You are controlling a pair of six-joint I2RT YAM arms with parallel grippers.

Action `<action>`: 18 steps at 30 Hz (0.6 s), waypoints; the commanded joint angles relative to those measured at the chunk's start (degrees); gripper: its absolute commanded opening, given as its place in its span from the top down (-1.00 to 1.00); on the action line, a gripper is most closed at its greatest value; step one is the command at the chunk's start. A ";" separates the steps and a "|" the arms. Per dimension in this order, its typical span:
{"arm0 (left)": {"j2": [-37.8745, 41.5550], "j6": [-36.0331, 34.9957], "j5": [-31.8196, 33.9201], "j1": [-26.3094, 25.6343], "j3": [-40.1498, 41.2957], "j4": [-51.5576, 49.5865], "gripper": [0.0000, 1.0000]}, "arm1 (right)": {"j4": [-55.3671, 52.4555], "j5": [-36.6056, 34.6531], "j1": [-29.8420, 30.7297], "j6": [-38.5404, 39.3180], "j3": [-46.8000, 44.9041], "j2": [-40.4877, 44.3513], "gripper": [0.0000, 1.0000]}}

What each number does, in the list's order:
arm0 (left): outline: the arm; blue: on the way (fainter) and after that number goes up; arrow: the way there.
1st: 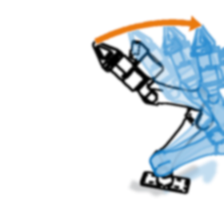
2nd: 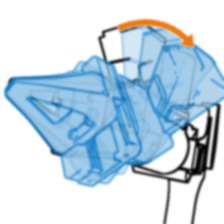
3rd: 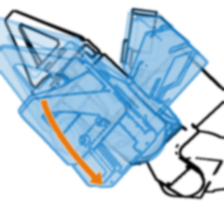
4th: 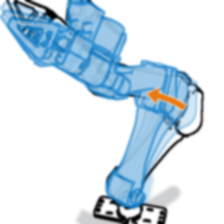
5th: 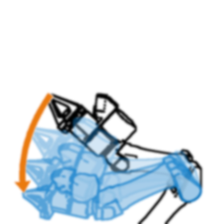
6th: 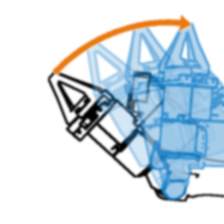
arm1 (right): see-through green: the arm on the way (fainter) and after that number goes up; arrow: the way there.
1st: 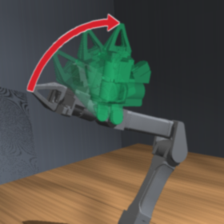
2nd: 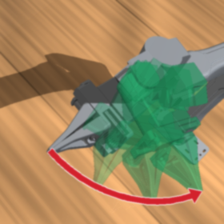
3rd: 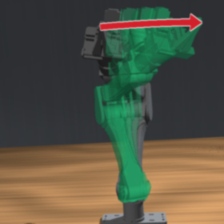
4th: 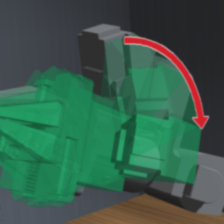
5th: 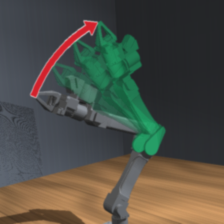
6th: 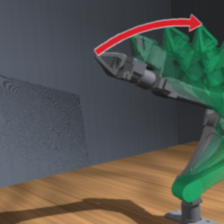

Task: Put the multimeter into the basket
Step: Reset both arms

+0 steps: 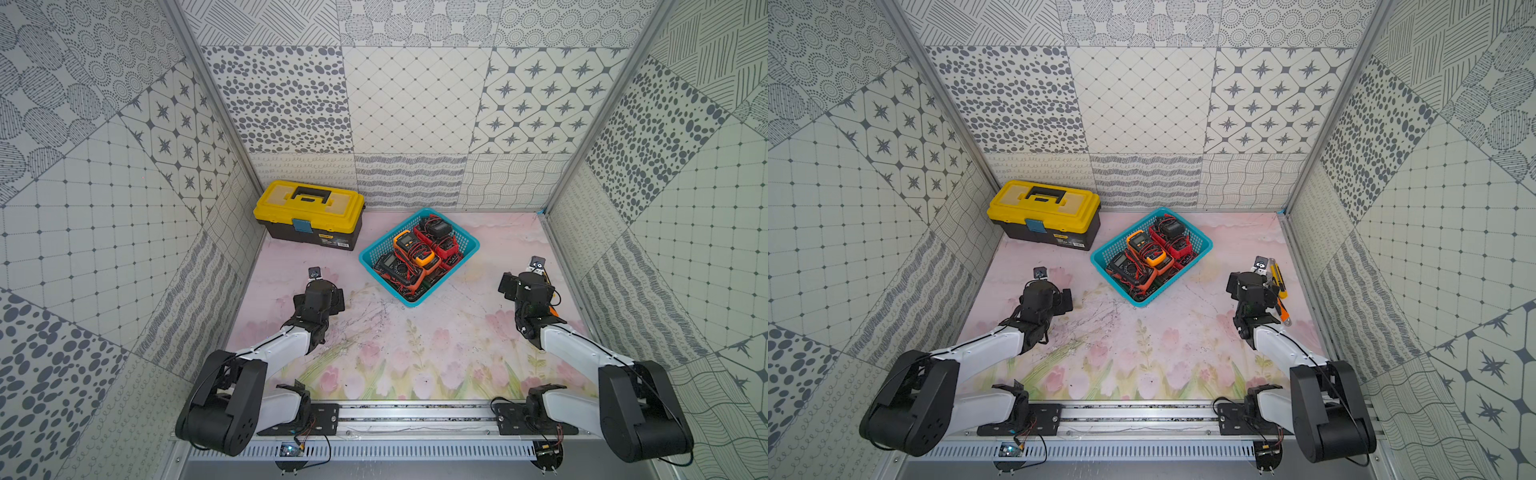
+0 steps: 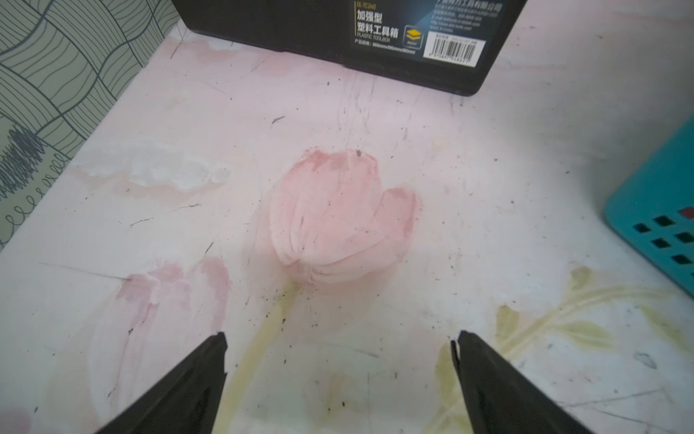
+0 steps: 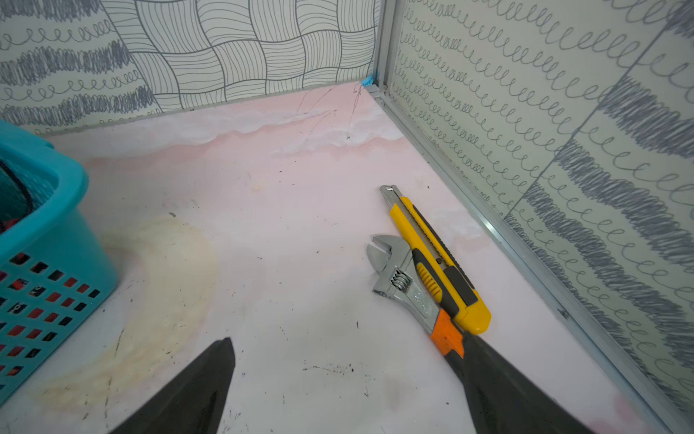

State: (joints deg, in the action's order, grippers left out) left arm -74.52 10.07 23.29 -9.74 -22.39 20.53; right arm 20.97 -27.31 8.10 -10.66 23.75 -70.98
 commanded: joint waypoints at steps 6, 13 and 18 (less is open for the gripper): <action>-11.72 -8.20 -14.11 4.86 2.57 32.36 -0.98 | 19.75 7.76 -0.19 7.81 -1.40 -7.97 -0.97; -16.48 -9.03 -17.14 5.73 4.26 40.09 -0.99 | 29.80 13.22 -1.29 9.87 -3.11 -14.22 -0.97; -16.00 -7.21 -14.62 5.94 -0.66 29.76 -0.99 | 30.82 14.94 -2.66 8.77 -1.65 -18.54 -0.97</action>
State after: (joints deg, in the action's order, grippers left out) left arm -90.17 3.27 10.55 -4.29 -20.10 48.18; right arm 47.79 -14.48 6.31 -1.91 21.41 -89.03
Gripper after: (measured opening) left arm 0.992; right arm 0.987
